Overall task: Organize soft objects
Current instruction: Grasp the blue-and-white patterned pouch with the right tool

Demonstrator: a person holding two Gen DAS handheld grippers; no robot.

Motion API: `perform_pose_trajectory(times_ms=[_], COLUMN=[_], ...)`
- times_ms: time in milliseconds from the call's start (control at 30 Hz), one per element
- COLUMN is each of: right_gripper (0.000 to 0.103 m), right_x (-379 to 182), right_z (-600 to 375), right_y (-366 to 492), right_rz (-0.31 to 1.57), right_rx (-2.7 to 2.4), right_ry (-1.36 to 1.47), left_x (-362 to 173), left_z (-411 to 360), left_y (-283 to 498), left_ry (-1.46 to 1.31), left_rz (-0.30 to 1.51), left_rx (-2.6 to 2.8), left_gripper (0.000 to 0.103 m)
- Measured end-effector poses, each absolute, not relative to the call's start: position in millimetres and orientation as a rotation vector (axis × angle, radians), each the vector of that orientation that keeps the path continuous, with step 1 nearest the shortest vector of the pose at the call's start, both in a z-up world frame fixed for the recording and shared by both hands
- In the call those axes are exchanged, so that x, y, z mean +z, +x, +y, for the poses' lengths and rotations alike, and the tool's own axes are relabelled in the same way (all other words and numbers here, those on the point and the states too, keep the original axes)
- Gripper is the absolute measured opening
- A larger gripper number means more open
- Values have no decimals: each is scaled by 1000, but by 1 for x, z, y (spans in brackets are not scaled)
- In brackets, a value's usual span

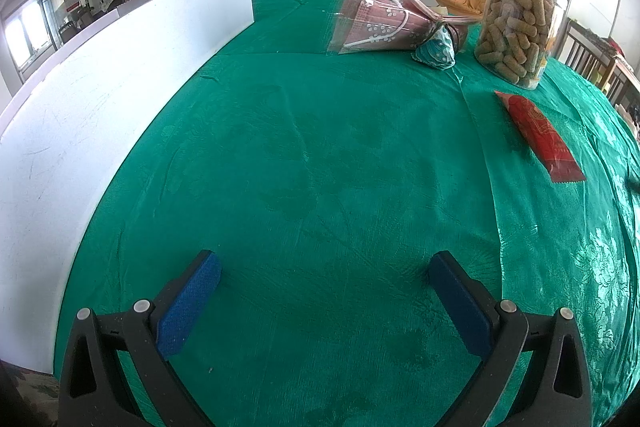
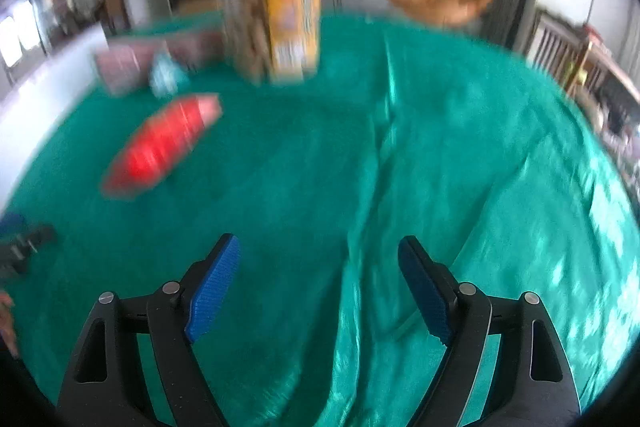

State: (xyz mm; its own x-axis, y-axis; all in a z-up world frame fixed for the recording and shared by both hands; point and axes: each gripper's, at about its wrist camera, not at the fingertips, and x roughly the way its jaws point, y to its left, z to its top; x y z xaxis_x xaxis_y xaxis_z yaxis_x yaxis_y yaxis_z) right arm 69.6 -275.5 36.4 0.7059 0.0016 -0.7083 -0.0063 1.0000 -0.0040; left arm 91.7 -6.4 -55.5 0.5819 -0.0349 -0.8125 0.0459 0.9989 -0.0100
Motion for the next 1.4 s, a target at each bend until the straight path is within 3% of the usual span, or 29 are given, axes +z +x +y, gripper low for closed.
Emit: perform_pose_trajectory(times_ms=[200, 367, 600, 633, 800, 1133, 1400], right_gripper=[84, 84, 80, 52, 50, 50, 50], right_x=[66, 36, 3, 2, 11, 96, 25], right_z=[-191, -127, -118, -118, -122, -208, -281], right_y=[154, 241, 307, 309, 294, 180, 97], right_rz=[858, 1006, 1146, 1153, 1143, 968, 1068], right_rx=[248, 268, 182, 178, 213, 259, 97], right_ry=[-107, -219, -116, -113, -91, -39, -115], left_x=[-56, -56, -56, -56, -56, -56, -56], left_z=[-6, -7, -7, -7, -7, -7, -7], left_y=[92, 92, 92, 92, 91, 91, 91], left_ry=[13, 13, 12, 12, 12, 12, 12], left_rz=[949, 948, 948, 948, 948, 947, 947], left_rx=[-49, -49, -49, -49, -48, -48, -48], left_gripper=[103, 103, 103, 103, 103, 103, 103])
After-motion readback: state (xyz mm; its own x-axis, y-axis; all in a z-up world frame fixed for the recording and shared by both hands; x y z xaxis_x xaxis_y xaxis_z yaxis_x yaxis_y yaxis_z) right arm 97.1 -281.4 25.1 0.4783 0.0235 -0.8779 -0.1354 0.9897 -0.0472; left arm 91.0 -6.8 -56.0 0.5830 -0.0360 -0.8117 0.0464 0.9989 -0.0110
